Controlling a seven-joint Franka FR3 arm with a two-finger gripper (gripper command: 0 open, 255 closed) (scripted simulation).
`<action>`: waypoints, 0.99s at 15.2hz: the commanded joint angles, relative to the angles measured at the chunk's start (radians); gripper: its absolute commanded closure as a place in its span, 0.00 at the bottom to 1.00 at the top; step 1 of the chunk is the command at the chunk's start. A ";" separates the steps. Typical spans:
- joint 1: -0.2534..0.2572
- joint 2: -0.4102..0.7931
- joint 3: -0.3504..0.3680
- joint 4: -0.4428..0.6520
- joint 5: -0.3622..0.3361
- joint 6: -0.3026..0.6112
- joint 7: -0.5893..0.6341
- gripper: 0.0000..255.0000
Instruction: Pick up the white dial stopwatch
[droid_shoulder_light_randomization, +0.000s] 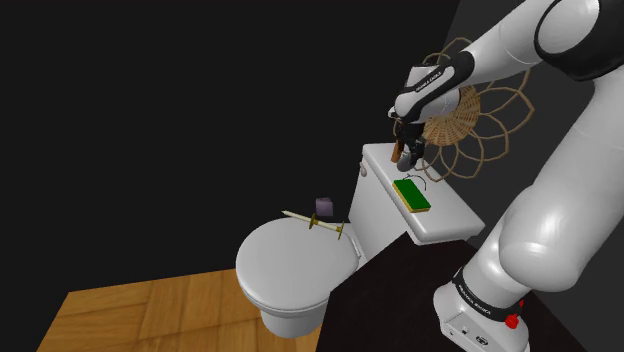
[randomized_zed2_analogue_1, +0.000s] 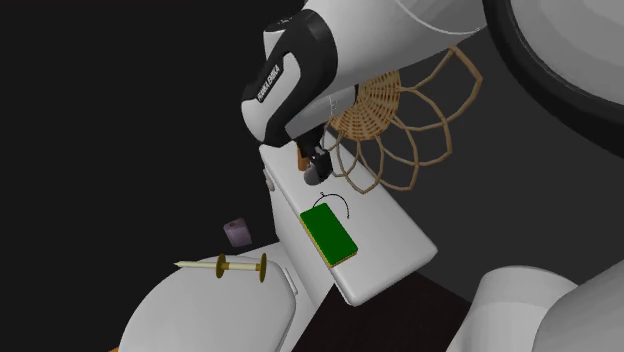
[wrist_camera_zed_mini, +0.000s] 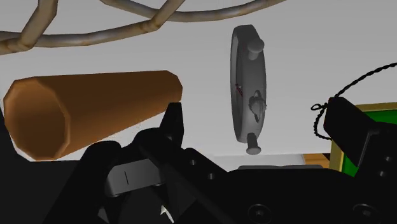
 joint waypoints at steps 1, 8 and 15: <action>-0.003 0.033 0.002 -0.012 0.024 0.040 -0.014 0.00; -0.003 0.034 0.002 -0.011 0.024 0.040 -0.014 1.00; 0.000 0.008 0.000 -0.004 0.005 0.011 -0.003 1.00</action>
